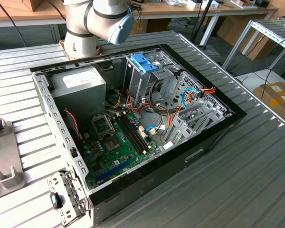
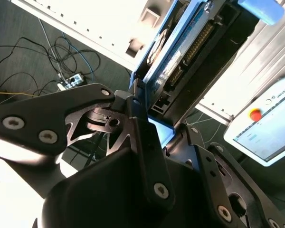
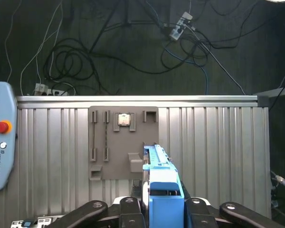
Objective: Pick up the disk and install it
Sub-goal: 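Pick up the disk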
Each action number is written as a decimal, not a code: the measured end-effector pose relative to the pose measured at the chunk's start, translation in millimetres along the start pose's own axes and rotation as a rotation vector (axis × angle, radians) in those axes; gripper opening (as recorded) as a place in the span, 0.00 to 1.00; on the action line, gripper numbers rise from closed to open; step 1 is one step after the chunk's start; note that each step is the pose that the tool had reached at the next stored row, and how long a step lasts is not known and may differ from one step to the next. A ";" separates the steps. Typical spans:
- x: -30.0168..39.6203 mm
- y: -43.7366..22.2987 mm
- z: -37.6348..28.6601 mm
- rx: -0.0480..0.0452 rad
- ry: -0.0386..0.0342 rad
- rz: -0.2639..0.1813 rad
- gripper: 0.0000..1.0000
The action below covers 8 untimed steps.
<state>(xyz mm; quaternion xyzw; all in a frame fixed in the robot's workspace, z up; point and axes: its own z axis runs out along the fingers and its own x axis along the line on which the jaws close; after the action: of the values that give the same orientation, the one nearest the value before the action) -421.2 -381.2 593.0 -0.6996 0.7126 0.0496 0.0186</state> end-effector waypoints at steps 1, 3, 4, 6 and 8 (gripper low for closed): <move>0.4 -0.7 0.2 0.0001 0.0001 0.000 0.37; 1.1 -2.2 0.5 0.0001 0.0005 0.000 0.37; 1.5 -3.1 0.6 0.0000 0.0008 0.000 0.37; 2.5 -4.8 0.9 0.0001 0.0010 0.000 0.37; 4.4 -8.0 1.4 0.0001 0.0012 0.000 0.37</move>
<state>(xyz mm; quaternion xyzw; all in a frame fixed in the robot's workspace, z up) -413.3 -385.6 590.9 -0.6996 0.7126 0.0491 0.0182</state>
